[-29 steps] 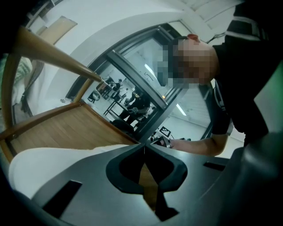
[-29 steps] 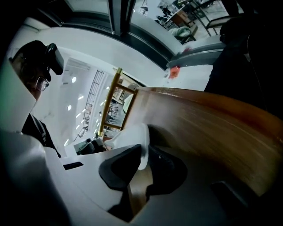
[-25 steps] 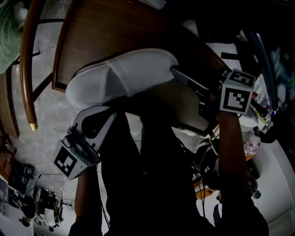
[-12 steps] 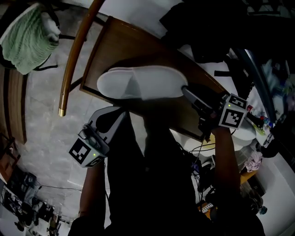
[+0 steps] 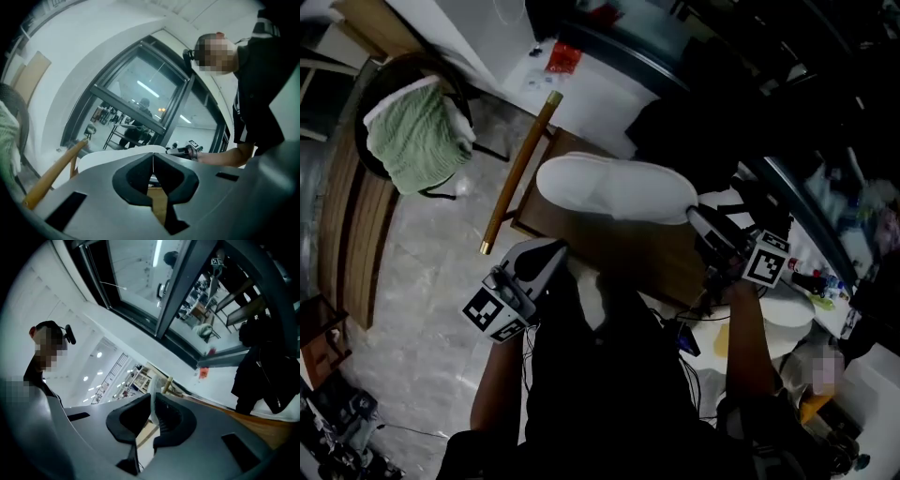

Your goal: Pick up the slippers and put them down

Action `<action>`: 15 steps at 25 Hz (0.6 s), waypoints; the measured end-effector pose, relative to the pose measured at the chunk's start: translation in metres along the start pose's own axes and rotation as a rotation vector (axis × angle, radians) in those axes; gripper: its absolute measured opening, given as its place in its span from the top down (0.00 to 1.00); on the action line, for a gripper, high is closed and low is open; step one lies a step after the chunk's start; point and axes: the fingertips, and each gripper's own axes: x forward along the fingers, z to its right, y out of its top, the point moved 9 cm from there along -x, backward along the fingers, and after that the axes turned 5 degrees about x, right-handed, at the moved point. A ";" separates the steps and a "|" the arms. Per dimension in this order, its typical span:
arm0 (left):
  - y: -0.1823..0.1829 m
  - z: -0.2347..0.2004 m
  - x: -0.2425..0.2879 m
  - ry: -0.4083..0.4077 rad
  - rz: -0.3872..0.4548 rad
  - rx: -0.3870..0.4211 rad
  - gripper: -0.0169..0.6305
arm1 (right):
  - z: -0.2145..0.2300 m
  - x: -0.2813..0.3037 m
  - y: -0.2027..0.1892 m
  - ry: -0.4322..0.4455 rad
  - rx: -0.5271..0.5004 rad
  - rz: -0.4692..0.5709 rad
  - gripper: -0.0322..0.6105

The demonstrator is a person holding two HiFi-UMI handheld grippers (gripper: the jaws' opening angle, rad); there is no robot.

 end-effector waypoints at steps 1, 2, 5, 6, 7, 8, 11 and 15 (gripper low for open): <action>0.015 0.003 0.001 -0.010 0.013 0.023 0.95 | -0.010 -0.002 0.006 0.020 -0.004 0.032 0.88; 0.029 0.007 0.001 -0.019 0.026 0.048 0.95 | -0.019 -0.003 0.013 0.043 -0.011 0.062 0.88; 0.070 0.019 0.000 -0.041 0.053 0.125 0.95 | -0.054 -0.005 0.033 0.120 -0.037 0.141 0.88; 0.084 0.023 -0.002 -0.049 0.060 0.149 0.95 | -0.064 -0.005 0.039 0.144 -0.043 0.165 0.88; 0.098 0.026 -0.005 -0.057 0.069 0.173 0.95 | -0.072 -0.004 0.044 0.167 -0.048 0.188 0.88; 0.112 0.026 -0.006 -0.066 0.082 0.201 0.95 | -0.079 -0.001 0.050 0.192 -0.052 0.213 0.88; 0.150 0.020 -0.004 -0.087 0.124 0.296 0.95 | -0.096 0.014 0.071 0.275 -0.070 0.290 0.88; 0.179 0.031 -0.004 -0.087 0.127 0.337 0.95 | -0.128 0.016 0.085 0.306 -0.124 0.304 0.88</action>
